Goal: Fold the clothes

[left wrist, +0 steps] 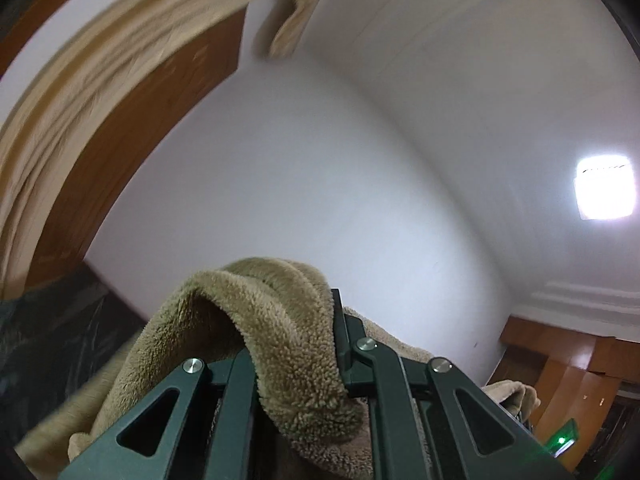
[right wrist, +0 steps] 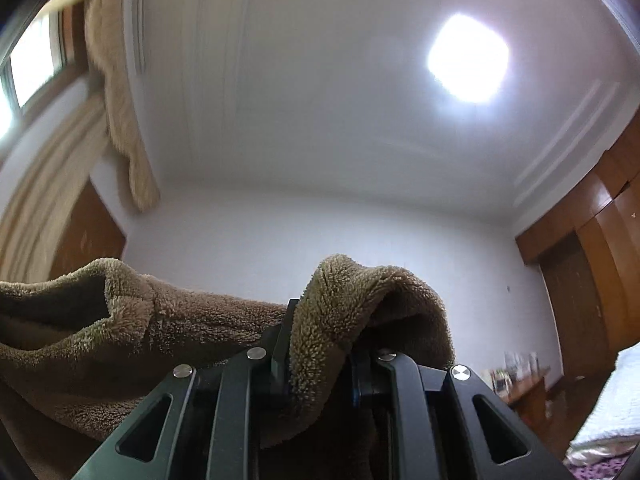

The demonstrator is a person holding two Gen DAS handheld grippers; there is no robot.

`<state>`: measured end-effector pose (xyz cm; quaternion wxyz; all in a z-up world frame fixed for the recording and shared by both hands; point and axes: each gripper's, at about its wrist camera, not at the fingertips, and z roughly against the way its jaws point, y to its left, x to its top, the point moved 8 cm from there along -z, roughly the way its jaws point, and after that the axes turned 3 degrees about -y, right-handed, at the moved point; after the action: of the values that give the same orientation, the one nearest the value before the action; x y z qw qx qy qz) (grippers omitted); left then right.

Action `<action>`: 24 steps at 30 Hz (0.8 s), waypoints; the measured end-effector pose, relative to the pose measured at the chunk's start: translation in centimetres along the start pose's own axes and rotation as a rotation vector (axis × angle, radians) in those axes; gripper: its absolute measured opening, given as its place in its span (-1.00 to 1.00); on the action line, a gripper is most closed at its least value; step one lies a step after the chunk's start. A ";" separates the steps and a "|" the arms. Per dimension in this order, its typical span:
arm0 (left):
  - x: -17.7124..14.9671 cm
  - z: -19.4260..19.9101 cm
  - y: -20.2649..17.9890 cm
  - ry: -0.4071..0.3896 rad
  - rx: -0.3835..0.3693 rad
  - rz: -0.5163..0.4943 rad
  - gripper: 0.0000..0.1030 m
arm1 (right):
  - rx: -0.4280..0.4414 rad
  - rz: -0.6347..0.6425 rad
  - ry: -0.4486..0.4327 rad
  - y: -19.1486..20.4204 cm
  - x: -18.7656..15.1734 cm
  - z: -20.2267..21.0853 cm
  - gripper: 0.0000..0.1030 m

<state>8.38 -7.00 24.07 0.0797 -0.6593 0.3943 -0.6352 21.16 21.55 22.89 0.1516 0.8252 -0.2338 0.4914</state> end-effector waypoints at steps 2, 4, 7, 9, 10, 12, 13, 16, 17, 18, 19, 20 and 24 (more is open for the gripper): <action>-1.5 -3.0 2.2 0.063 0.050 0.006 -0.80 | 0.007 0.035 0.086 0.6 -2.5 -1.7 -0.62; -3.3 -5.8 4.4 0.133 0.092 0.016 -0.80 | 0.017 0.069 0.173 1.4 -5.5 -3.6 -0.62; -6.5 -9.9 7.6 0.237 0.161 0.026 -0.80 | 0.029 0.095 0.294 1.9 -9.9 -6.2 -0.62; -9.0 -12.0 9.5 0.305 0.213 0.020 -0.80 | 0.027 0.117 0.378 2.4 -13.0 -7.7 -0.62; -10.4 -12.9 10.3 0.336 0.239 0.016 -0.80 | 0.029 0.126 0.421 2.5 -14.7 -8.3 -0.62; -13.2 -14.6 11.9 0.399 0.291 0.008 -0.80 | 0.034 0.142 0.505 2.7 -18.3 -9.5 -0.61; -14.6 -15.3 12.6 0.429 0.315 0.005 -0.80 | 0.037 0.146 0.545 2.6 -20.0 -9.8 -0.62; -18.3 -16.4 13.5 0.492 0.353 0.008 -0.80 | 0.049 0.157 0.656 2.4 -25.0 -10.6 -0.61; -19.5 -16.3 13.6 0.509 0.363 0.007 -0.80 | 0.054 0.162 0.682 2.5 -26.1 -11.0 -0.61; -20.1 -16.6 13.8 0.525 0.375 0.005 -0.80 | 0.058 0.169 0.707 2.5 -27.1 -11.2 -0.61; -20.7 -16.9 13.9 0.541 0.388 0.002 -0.80 | 0.065 0.172 0.731 2.3 -28.2 -11.2 -0.61; -21.3 -17.3 14.1 0.558 0.401 0.000 -0.80 | 0.076 0.171 0.761 2.5 -29.6 -11.2 -0.61; -24.1 -18.9 16.3 0.666 0.474 0.035 -0.59 | 0.151 0.152 0.897 4.5 -34.3 -12.3 -0.53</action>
<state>-12.68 4.42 -1.05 0.1079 -0.3742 0.2524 -0.8858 -4.30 31.80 -1.48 0.1407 0.5201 -0.1686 0.8254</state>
